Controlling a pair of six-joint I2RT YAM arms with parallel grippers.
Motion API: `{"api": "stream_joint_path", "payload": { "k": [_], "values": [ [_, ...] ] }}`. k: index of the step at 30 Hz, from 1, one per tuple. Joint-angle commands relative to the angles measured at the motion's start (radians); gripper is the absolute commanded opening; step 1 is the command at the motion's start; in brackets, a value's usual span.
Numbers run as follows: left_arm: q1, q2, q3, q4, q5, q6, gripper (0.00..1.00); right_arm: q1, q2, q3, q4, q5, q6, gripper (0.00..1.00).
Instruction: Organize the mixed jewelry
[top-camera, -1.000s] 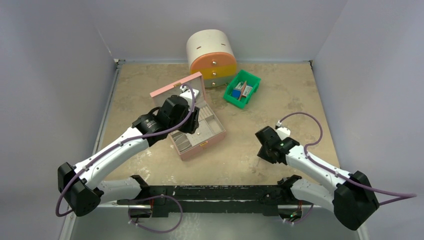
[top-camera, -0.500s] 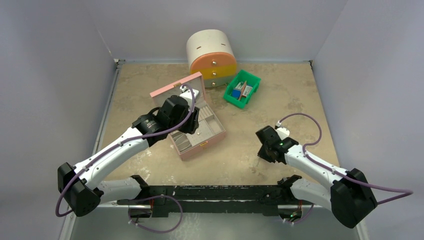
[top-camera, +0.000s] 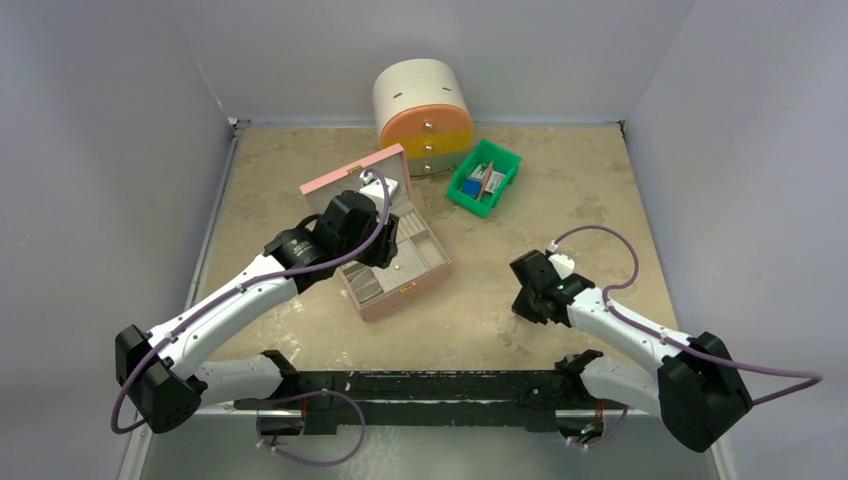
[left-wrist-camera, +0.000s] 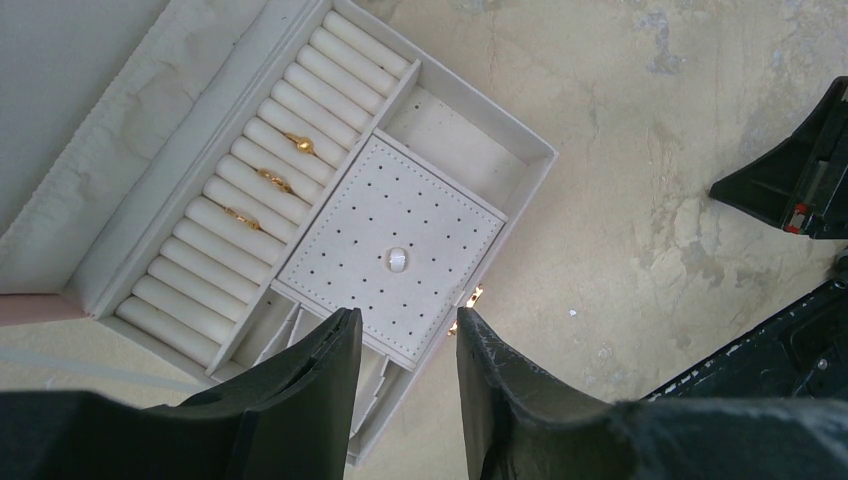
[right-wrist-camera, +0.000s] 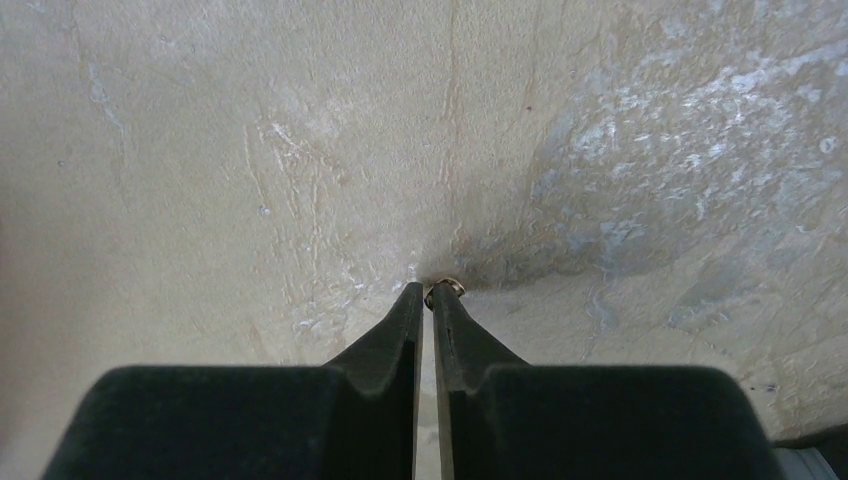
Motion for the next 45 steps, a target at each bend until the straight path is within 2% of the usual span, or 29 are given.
{"api": "stream_joint_path", "payload": {
  "k": [1, 13, 24, 30, 45],
  "values": [
    [0.004, -0.032, 0.001, 0.029, -0.006, 0.006, 0.39, -0.005, 0.017, 0.001, 0.013, -0.015, -0.020, 0.10],
    [0.003, -0.035, 0.001, 0.028, -0.012, 0.008, 0.39, -0.005, -0.013, 0.092, -0.061, -0.042, -0.038, 0.12],
    [0.004, -0.037, 0.000, 0.029, -0.010, 0.007, 0.40, -0.005, -0.076, 0.118, -0.190, 0.074, -0.048, 0.14],
    [0.003, -0.034, -0.001, 0.031, -0.008, 0.008, 0.40, -0.005, -0.063, 0.087, -0.168, 0.069, -0.043, 0.17],
    [0.004, -0.035, -0.001, 0.028, -0.011, 0.011, 0.40, -0.005, -0.007, 0.040, -0.079, 0.004, -0.042, 0.19]
  ]
}}
